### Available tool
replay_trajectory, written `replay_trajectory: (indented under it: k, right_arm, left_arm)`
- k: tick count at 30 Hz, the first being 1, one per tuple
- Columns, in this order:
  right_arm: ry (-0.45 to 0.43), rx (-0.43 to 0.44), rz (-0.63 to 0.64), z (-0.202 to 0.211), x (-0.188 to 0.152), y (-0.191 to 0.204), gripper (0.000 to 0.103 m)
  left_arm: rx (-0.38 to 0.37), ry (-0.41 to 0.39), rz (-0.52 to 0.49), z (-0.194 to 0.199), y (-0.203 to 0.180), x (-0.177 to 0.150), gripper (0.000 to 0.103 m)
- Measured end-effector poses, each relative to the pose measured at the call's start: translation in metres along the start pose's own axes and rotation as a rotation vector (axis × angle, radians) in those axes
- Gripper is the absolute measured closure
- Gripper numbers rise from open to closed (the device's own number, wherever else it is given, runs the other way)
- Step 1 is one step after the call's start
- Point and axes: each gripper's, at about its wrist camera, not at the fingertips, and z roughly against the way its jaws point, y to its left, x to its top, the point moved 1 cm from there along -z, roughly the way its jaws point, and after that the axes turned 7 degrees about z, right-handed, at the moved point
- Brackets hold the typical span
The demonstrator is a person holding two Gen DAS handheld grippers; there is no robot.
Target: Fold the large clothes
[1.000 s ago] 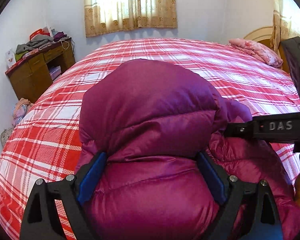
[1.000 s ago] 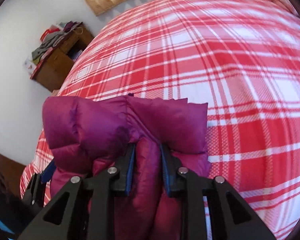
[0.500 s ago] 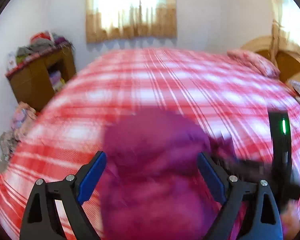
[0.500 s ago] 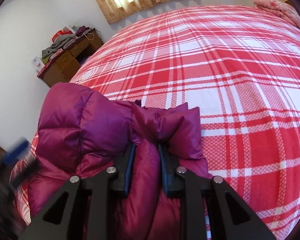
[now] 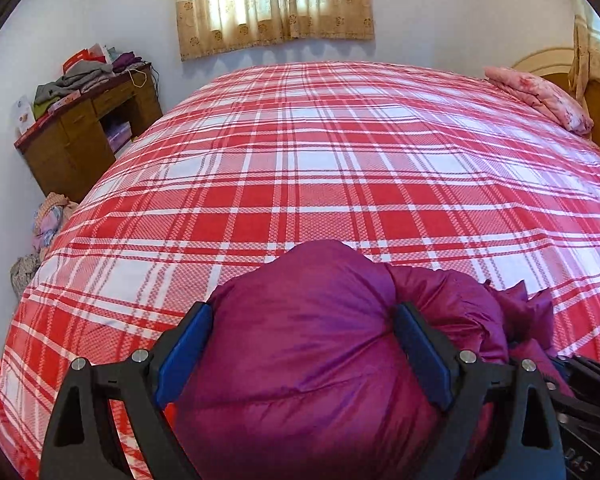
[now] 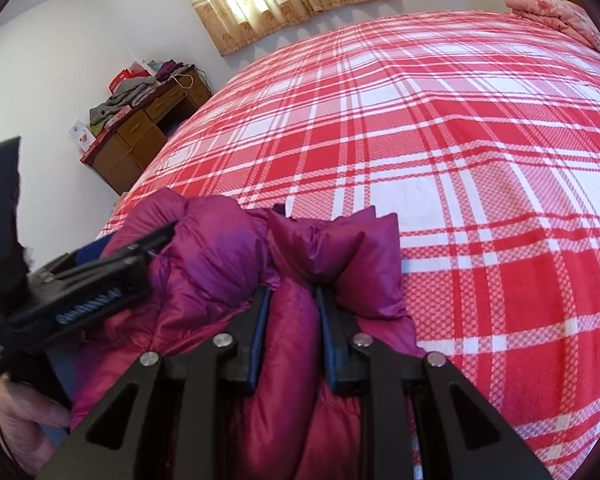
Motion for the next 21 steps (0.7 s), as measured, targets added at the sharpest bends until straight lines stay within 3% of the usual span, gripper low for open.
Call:
replay_trajectory:
  k: [4,10,12,17,21]
  right_arm:
    - [-0.003,-0.009,0.002,-0.001,0.001,0.001,0.079]
    - [0.042,0.0,0.025,0.007,0.005,0.004,0.077]
    - [0.047,-0.009,0.046,0.028,0.006,0.007,0.071]
    - [-0.113,0.035,0.107,0.122,-0.007,0.03,0.07]
    - [-0.114,0.09,0.186,0.151,-0.039,0.061,0.07]
  left_arm:
    - [0.04,0.024,-0.022,-0.011,-0.006,0.0,0.008]
    - [-0.001,0.09,0.0,0.007,0.005,0.0,0.008]
    - [-0.021,0.078,0.0,0.032,0.011,-0.005,0.008]
    - [-0.002,-0.004,0.04,0.098,0.034,-0.032,0.008]
    - [-0.001,0.001,0.064,0.118,0.038,-0.054,0.008]
